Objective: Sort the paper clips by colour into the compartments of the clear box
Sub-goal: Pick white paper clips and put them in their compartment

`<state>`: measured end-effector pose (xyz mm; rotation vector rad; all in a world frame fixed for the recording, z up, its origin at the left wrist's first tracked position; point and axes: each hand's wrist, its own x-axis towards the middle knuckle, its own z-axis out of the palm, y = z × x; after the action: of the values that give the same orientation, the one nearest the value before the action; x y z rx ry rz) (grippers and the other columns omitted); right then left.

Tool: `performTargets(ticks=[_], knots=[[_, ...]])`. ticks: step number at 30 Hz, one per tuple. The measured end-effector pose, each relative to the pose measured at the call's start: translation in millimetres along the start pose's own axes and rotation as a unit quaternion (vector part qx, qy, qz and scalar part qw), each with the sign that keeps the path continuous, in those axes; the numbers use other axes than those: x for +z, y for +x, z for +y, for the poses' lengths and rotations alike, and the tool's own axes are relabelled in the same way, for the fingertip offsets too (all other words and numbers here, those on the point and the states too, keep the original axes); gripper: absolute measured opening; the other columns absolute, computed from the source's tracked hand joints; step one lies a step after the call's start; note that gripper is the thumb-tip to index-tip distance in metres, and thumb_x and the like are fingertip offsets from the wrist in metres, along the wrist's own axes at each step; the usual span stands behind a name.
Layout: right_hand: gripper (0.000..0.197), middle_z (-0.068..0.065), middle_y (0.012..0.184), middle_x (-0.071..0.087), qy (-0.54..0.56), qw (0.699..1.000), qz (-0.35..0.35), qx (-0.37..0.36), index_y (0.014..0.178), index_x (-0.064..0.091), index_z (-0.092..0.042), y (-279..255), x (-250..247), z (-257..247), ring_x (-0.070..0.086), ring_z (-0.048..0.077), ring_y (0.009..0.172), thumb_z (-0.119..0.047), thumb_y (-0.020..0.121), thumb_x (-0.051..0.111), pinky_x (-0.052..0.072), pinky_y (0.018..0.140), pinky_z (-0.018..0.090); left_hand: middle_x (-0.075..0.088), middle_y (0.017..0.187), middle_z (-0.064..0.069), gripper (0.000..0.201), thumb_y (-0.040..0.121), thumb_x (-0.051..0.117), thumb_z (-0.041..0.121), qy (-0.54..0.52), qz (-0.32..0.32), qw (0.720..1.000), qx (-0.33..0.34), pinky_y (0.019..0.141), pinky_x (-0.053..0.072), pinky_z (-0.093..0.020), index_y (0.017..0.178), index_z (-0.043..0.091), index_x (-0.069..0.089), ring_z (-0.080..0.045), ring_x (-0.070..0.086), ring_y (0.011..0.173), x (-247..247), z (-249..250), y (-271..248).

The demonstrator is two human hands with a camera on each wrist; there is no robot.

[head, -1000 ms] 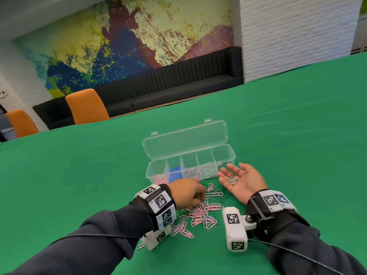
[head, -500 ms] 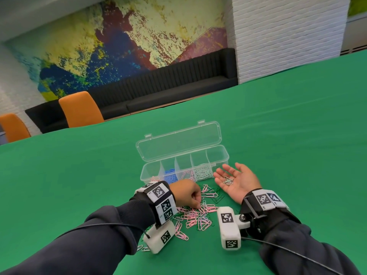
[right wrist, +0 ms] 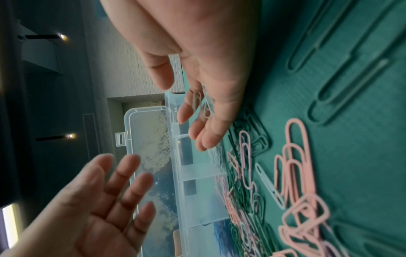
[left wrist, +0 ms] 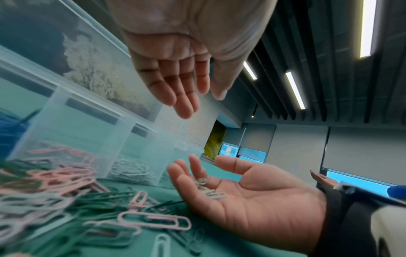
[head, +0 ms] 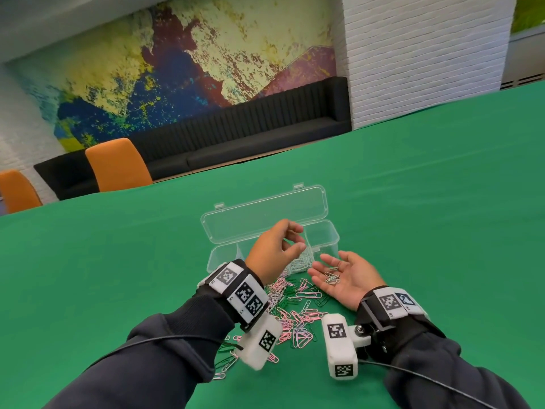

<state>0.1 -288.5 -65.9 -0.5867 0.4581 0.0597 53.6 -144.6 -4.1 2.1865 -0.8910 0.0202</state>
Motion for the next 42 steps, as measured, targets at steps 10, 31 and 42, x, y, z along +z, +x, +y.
performTargets(ticks=[10,31,42], knots=[[0.037,0.021,0.092,0.058,0.014,0.999,-0.037,0.002,0.090,0.055,0.001,4.3,-2.0,2.0,0.059,0.034,0.088,-0.026,0.100,0.032,0.050,0.078,0.041,0.066,0.101,0.003,0.014,0.090,0.056,0.016,0.303,-0.254,0.918,-0.025,0.072,0.036,-0.011,0.101,0.016,0.064,-0.005,0.052,0.083,-36.2,-56.0,-44.9],[0.036,0.019,0.093,0.061,0.036,0.999,-0.029,-0.016,0.089,0.057,-0.001,11.6,-15.8,-8.3,0.068,0.032,0.073,-0.026,0.099,0.033,0.057,0.058,0.038,0.061,0.091,-0.005,0.010,0.090,0.057,0.014,0.324,-0.287,0.901,-0.037,0.072,0.042,-0.024,0.098,0.010,0.060,-0.012,0.047,0.077,-14.4,-47.8,-32.8],[0.036,0.021,0.092,0.061,0.010,0.999,-0.031,0.003,0.091,0.057,0.000,9.5,-13.2,-7.1,0.061,0.033,0.086,-0.026,0.099,0.033,0.057,0.057,0.039,0.055,0.076,0.011,0.006,0.091,0.059,0.015,0.088,-0.111,0.989,-0.032,0.060,0.043,-0.005,0.086,0.020,0.056,0.001,0.050,0.064,-14.9,-20.8,-16.7]])
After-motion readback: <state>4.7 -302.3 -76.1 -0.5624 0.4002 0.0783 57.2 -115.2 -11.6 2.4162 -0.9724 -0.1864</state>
